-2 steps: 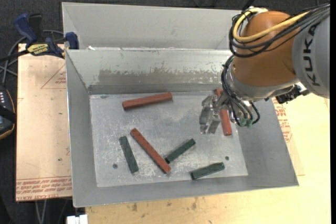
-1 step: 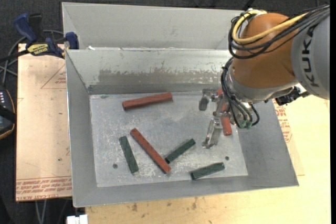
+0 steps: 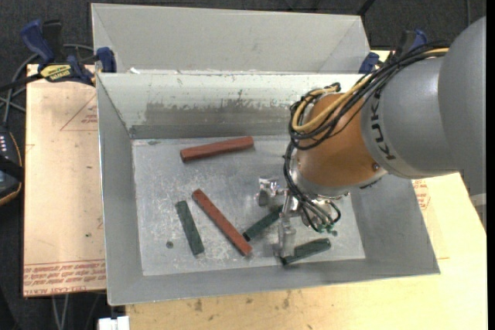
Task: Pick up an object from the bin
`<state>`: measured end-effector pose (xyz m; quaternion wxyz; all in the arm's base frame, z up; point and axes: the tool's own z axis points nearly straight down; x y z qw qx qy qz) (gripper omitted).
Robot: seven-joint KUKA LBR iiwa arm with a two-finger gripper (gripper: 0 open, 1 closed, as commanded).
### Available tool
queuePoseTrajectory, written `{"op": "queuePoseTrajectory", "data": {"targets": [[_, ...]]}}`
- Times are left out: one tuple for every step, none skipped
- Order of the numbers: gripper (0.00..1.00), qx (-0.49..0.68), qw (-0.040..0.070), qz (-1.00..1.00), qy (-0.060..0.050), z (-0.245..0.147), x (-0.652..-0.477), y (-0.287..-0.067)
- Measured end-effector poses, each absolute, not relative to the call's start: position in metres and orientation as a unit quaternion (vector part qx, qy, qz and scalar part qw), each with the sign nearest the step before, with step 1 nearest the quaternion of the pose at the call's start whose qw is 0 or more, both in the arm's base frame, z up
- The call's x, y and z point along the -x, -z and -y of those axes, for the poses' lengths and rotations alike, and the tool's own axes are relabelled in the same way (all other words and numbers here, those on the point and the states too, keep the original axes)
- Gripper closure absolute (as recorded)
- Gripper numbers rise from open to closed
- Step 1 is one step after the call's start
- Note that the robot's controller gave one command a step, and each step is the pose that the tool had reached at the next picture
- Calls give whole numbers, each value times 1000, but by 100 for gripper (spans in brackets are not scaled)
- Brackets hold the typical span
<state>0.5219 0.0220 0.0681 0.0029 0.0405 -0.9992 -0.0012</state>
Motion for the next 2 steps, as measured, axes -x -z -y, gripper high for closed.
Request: {"op": "queuePoseTrajectory", "data": {"targets": [[100,-40,-1,999,1,-21,-524,-71],[100,-40,-5,999,0,-23,-523,-210]]}}
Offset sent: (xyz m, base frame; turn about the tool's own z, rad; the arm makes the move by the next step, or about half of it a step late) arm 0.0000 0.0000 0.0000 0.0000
